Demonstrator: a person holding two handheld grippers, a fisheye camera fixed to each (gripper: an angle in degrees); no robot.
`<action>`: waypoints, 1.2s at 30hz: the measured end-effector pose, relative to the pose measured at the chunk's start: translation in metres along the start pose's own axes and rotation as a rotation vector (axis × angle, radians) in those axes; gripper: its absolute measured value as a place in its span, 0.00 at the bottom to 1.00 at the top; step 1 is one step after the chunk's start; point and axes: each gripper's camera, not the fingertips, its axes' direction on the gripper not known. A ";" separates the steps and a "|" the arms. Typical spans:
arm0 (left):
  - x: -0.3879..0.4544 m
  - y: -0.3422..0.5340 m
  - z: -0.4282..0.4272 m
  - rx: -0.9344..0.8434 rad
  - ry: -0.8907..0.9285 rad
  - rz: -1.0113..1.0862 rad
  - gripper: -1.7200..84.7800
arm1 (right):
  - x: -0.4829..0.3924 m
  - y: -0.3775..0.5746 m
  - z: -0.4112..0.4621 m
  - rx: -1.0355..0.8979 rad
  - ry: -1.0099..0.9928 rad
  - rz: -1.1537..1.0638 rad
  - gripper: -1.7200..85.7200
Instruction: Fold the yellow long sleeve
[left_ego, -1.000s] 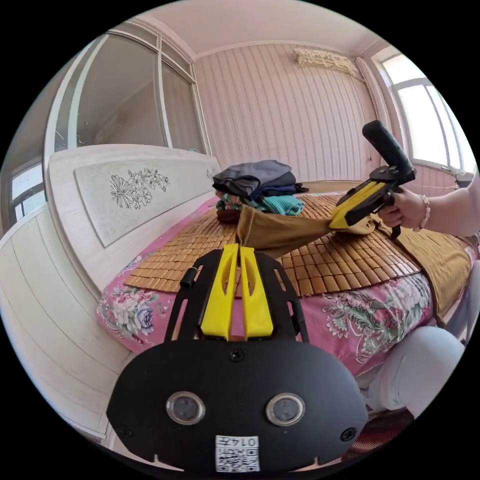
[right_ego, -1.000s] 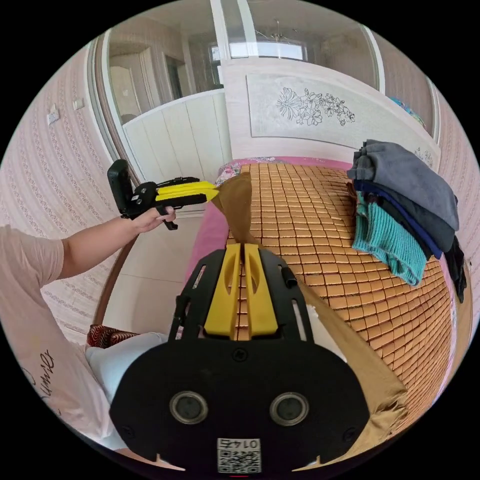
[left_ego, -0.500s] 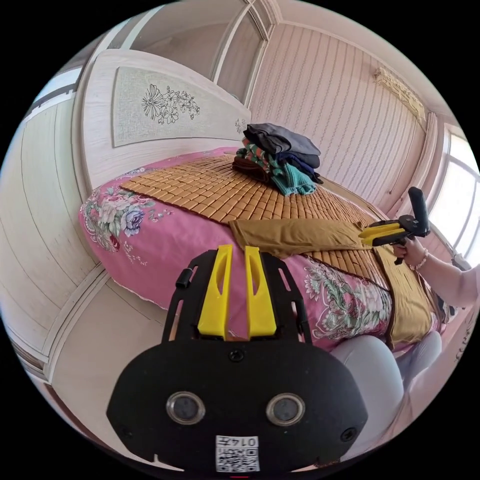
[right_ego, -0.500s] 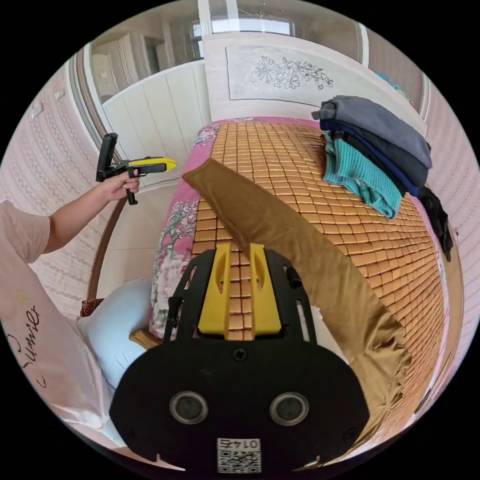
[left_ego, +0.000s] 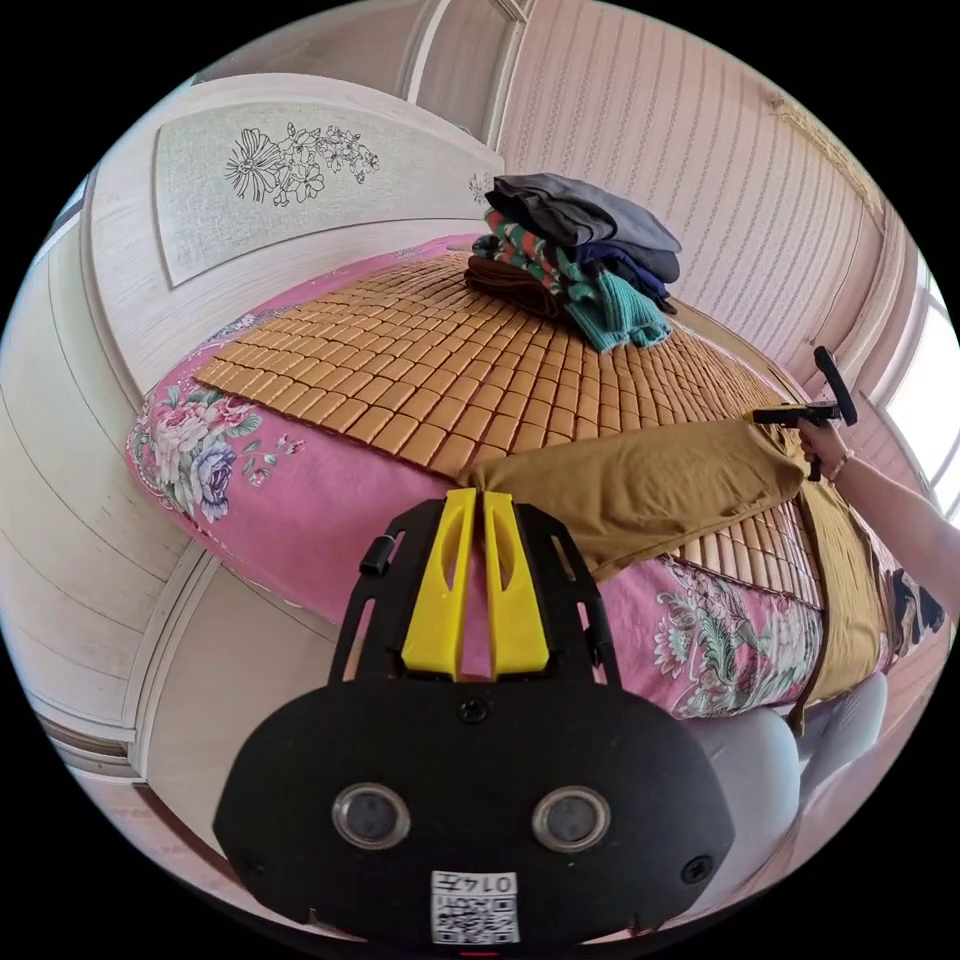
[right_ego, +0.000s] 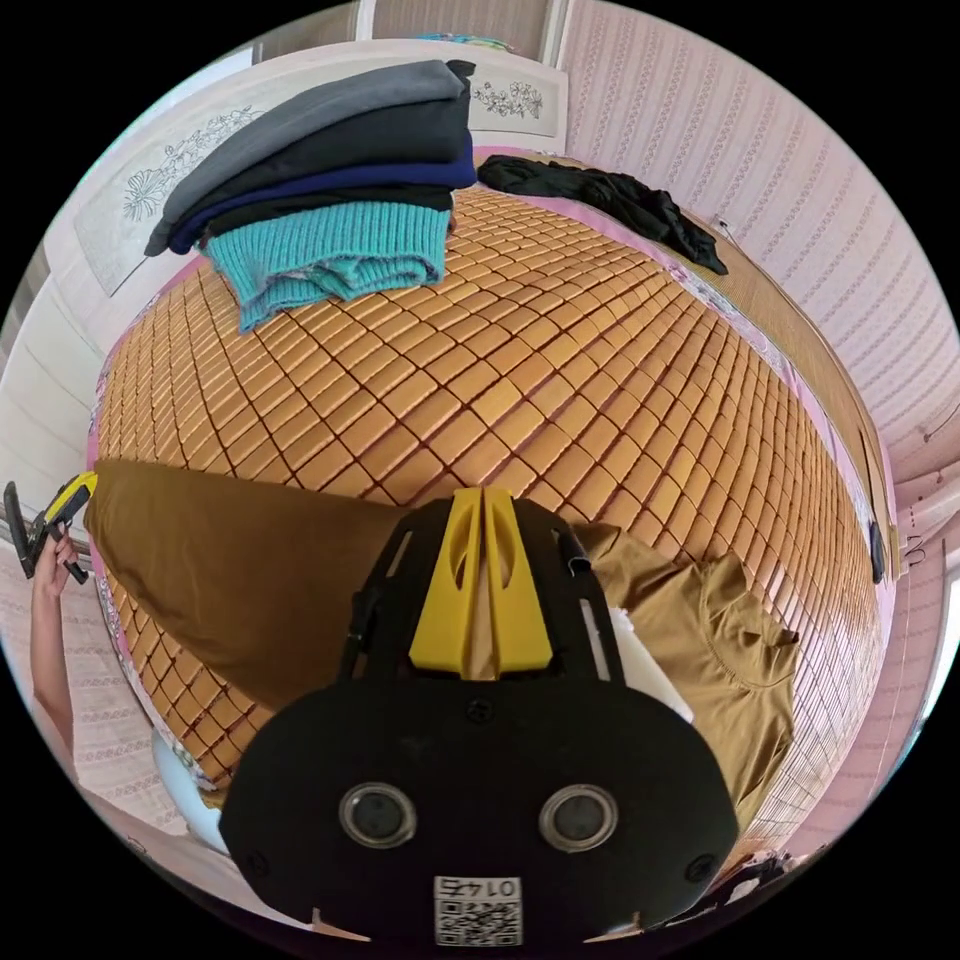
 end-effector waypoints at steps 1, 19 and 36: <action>0.002 -0.005 0.001 -0.018 -0.009 0.008 0.01 | 0.002 -0.001 0.000 -0.004 -0.007 -0.001 0.02; 0.022 -0.044 0.035 -0.062 -0.006 0.032 0.02 | 0.052 0.018 -0.013 -0.017 -0.060 -0.046 0.02; 0.012 -0.068 0.024 0.002 -0.055 0.057 0.05 | 0.100 0.022 -0.022 0.000 -0.065 -0.019 0.01</action>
